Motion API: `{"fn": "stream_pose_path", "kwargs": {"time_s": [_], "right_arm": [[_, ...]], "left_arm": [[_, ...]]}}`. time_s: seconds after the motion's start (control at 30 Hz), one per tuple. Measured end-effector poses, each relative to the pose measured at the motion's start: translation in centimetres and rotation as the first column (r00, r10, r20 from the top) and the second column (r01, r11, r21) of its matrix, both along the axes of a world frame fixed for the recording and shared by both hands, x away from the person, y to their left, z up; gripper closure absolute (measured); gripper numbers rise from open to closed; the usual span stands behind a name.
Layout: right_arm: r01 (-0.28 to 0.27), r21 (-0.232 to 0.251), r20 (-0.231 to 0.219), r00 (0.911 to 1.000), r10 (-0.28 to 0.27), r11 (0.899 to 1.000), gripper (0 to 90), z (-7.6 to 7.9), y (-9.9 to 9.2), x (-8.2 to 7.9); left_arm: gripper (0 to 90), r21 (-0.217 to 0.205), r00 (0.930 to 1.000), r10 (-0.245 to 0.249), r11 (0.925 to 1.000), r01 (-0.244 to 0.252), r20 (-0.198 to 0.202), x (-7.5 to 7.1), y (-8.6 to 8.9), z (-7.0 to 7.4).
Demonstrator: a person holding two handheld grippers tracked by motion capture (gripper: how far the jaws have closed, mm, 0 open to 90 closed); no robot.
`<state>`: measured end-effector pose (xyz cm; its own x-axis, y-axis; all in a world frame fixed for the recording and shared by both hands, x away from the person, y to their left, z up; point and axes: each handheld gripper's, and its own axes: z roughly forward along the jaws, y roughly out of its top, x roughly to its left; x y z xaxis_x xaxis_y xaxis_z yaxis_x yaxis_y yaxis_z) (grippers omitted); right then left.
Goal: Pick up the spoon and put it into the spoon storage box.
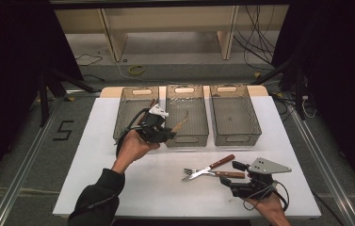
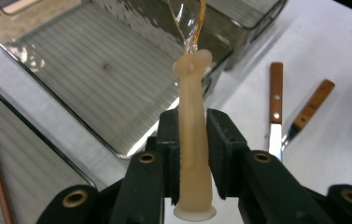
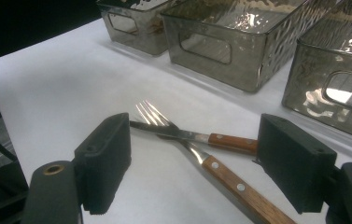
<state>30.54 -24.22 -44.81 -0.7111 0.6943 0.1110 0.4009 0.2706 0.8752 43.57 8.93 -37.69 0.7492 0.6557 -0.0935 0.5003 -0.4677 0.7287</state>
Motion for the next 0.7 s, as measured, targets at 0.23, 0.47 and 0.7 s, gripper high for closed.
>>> {"fn": "stream_pose_path", "kwargs": {"time_s": [0.23,0.47,0.7], "right_arm": [[-0.001,0.001,0.001,1.0000,0.001,1.000,27.4,0.0,0.0,0.0],[-0.002,0.002,-0.003,1.0000,0.002,1.000,27.4,0.0,0.0,0.0],[-0.004,0.001,-0.003,1.0000,0.004,1.000,27.3,-0.1,0.0,0.1]], "left_arm": [[75.2,-0.018,0.9996,0.023,0.9996,-0.023,0.014,1.7,-0.3,0.8],[75.2,-0.031,0.9985,0.055,0.9980,-0.055,0.006,3.4,-0.1,1.0],[75.2,-0.040,0.9963,0.086,0.9955,-0.086,0.005,4.7,0.2,0.8]]}}
